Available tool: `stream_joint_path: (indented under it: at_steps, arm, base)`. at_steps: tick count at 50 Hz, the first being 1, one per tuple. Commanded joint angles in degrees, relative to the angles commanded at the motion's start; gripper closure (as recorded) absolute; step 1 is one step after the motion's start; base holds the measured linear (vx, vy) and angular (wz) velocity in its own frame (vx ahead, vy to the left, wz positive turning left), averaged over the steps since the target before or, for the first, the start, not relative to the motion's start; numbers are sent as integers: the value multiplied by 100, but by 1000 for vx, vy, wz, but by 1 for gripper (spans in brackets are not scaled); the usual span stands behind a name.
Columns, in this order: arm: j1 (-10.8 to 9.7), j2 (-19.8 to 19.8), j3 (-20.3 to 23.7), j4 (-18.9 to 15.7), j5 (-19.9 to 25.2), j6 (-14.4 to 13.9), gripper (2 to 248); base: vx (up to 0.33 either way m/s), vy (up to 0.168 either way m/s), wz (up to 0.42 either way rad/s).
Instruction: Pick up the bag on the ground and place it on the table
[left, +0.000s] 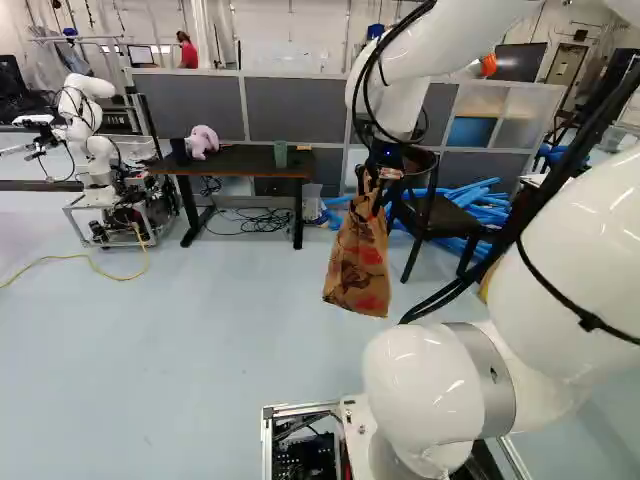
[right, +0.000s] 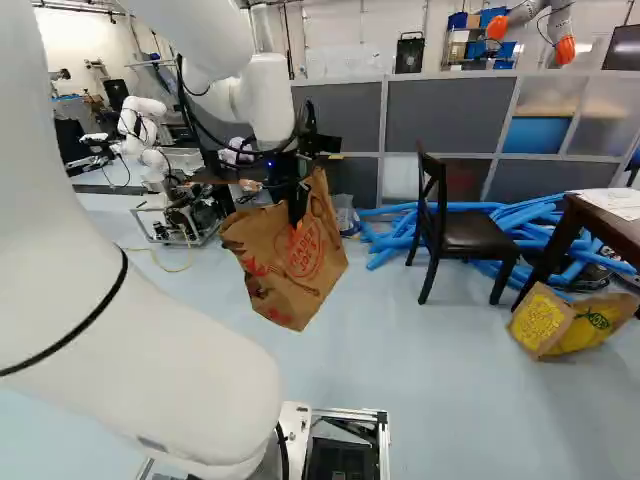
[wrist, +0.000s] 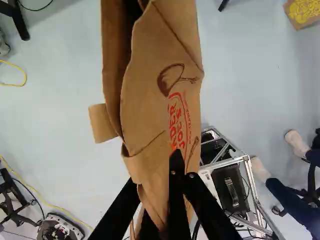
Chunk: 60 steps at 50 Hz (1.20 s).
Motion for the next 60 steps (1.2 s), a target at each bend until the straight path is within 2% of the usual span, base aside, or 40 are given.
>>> stream_joint_path:
  at_steps: [37,60]
  arm:
    - [13,53,-656,0,-924,0,229]
    - [20,77,-762,0,-1011,0,229]
  base:
    - [0,0,0]
    - [0,0,0]
